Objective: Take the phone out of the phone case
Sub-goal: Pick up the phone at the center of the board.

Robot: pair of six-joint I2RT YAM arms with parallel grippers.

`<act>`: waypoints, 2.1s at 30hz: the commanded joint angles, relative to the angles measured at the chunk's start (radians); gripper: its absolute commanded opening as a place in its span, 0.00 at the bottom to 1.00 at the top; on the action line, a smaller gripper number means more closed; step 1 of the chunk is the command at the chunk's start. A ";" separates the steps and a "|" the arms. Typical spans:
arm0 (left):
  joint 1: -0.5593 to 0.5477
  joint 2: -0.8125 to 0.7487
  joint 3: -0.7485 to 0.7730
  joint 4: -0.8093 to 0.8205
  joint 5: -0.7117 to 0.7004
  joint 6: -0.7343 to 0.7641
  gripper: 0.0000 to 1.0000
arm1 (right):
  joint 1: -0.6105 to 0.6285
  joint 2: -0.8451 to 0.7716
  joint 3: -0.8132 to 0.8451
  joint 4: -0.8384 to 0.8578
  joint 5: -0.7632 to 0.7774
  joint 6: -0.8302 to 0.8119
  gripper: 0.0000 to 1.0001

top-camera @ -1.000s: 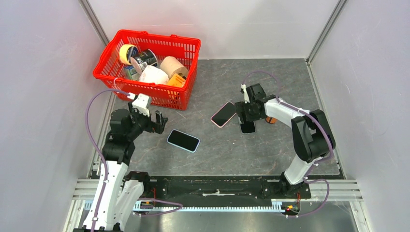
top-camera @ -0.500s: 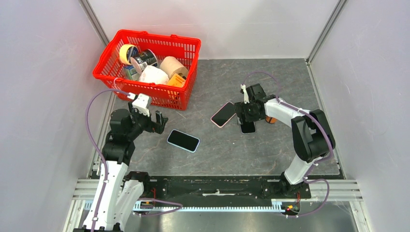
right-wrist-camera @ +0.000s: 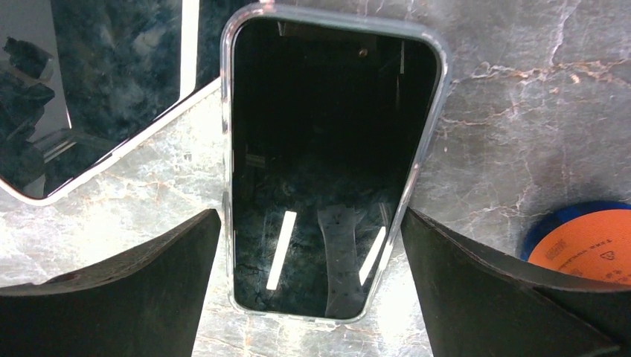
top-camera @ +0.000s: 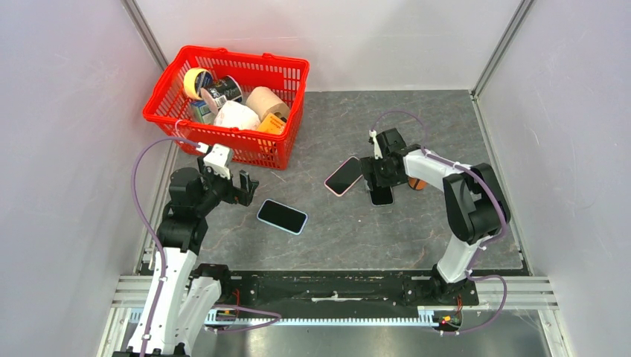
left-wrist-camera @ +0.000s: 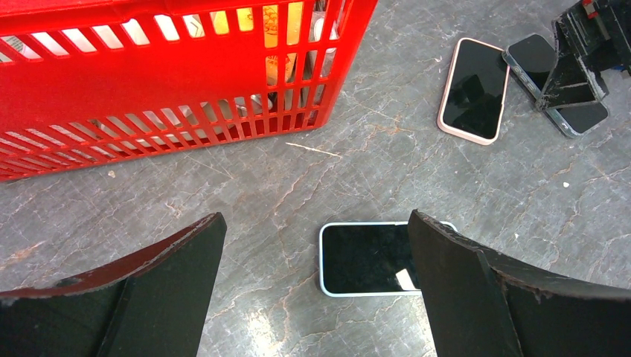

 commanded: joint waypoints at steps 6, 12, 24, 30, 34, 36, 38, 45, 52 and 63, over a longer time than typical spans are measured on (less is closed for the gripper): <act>0.007 -0.006 -0.003 0.038 0.024 0.033 0.99 | 0.006 0.053 0.029 -0.015 0.086 0.029 0.94; 0.010 -0.007 -0.003 0.038 0.024 0.032 0.99 | 0.012 0.075 0.041 -0.037 0.080 0.030 0.92; 0.013 -0.006 -0.002 0.037 0.027 0.026 0.99 | 0.012 0.052 0.060 -0.058 0.043 0.012 0.53; 0.014 -0.003 0.001 0.037 0.030 0.020 0.99 | 0.012 -0.002 0.071 -0.062 0.047 -0.014 0.35; 0.014 -0.002 0.002 0.039 0.030 0.018 0.99 | 0.013 -0.023 0.073 -0.065 0.045 -0.024 0.29; 0.013 -0.002 0.004 0.038 0.032 0.014 0.99 | 0.015 -0.028 0.079 -0.072 0.039 -0.028 0.25; 0.013 0.000 0.007 0.039 0.035 0.010 0.99 | 0.017 -0.037 0.083 -0.077 0.038 -0.035 0.21; 0.011 0.017 0.035 0.040 0.084 -0.010 0.99 | 0.053 -0.104 0.091 -0.073 -0.036 -0.083 0.11; 0.004 0.128 0.170 0.023 0.215 -0.069 0.99 | 0.111 -0.215 0.115 -0.092 -0.125 -0.212 0.05; -0.249 0.430 0.522 -0.120 0.185 -0.178 0.96 | 0.250 -0.368 0.306 -0.210 -0.201 -0.369 0.02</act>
